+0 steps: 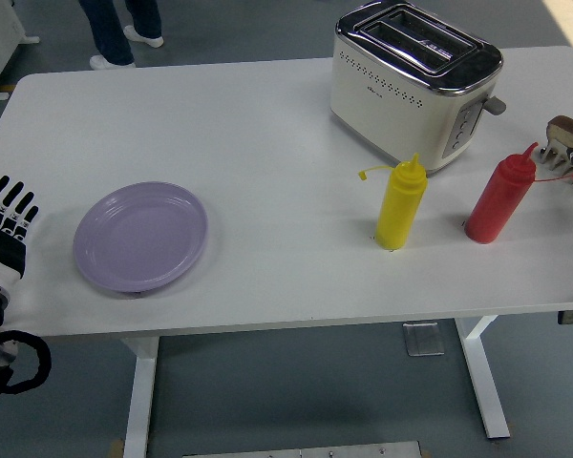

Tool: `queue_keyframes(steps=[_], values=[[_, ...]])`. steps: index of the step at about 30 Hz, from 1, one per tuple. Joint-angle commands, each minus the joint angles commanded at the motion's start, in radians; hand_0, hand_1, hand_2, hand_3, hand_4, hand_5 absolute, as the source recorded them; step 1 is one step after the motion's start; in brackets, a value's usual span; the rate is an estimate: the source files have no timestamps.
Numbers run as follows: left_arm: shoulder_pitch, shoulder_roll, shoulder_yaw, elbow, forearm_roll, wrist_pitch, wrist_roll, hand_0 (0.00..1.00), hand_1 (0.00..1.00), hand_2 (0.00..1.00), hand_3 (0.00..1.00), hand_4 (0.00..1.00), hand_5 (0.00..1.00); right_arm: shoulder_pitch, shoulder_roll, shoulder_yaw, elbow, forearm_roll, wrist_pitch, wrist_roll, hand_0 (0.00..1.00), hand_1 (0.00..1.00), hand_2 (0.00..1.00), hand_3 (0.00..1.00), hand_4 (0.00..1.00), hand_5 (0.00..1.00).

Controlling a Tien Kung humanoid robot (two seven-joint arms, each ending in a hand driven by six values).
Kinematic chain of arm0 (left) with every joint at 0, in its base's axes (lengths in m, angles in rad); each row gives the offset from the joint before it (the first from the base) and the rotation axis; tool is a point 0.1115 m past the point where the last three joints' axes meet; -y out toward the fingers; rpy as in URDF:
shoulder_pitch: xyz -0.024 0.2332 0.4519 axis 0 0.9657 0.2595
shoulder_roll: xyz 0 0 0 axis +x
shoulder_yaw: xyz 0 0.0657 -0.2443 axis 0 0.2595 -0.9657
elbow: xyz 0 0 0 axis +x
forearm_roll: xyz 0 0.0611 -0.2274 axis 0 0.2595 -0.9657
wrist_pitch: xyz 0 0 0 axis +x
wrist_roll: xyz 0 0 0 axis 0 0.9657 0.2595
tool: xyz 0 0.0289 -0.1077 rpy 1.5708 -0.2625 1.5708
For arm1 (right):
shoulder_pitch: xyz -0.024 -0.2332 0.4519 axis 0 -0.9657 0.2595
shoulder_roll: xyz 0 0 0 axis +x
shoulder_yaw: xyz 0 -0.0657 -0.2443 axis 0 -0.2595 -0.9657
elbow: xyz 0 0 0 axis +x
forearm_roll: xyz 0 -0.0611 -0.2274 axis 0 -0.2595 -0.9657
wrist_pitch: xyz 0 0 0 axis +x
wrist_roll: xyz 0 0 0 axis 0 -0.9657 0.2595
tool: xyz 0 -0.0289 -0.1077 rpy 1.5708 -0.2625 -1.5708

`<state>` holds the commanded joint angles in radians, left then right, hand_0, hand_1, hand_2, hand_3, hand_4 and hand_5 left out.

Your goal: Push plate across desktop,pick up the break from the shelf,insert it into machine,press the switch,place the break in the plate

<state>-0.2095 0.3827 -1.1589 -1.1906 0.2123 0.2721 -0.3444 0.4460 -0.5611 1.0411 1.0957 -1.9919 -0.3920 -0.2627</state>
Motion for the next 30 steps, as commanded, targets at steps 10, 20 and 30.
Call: queue_keyframes(steps=[10,20,30], values=[[-0.023,-0.021,0.069,-0.006,-0.019,-0.004,0.007,0.853,0.785,0.744,0.712,0.683,0.998,0.009,0.009,-0.030,-0.034,0.048,-0.054,0.013,0.429,0.501,0.458,0.497,0.581,0.002],[-0.040,-0.036,0.149,-0.011,-0.047,-0.003,0.007,0.848,0.784,0.741,0.706,0.682,0.998,0.013,0.013,-0.054,-0.024,0.059,-0.099,-0.006,0.404,0.477,0.455,0.487,0.453,0.002],[-0.053,-0.048,0.212,-0.024,-0.058,-0.002,0.010,0.845,0.781,0.739,0.705,0.679,0.998,0.010,0.016,-0.059,-0.004,0.051,-0.126,-0.017,0.383,0.466,0.450,0.482,0.251,0.002]])
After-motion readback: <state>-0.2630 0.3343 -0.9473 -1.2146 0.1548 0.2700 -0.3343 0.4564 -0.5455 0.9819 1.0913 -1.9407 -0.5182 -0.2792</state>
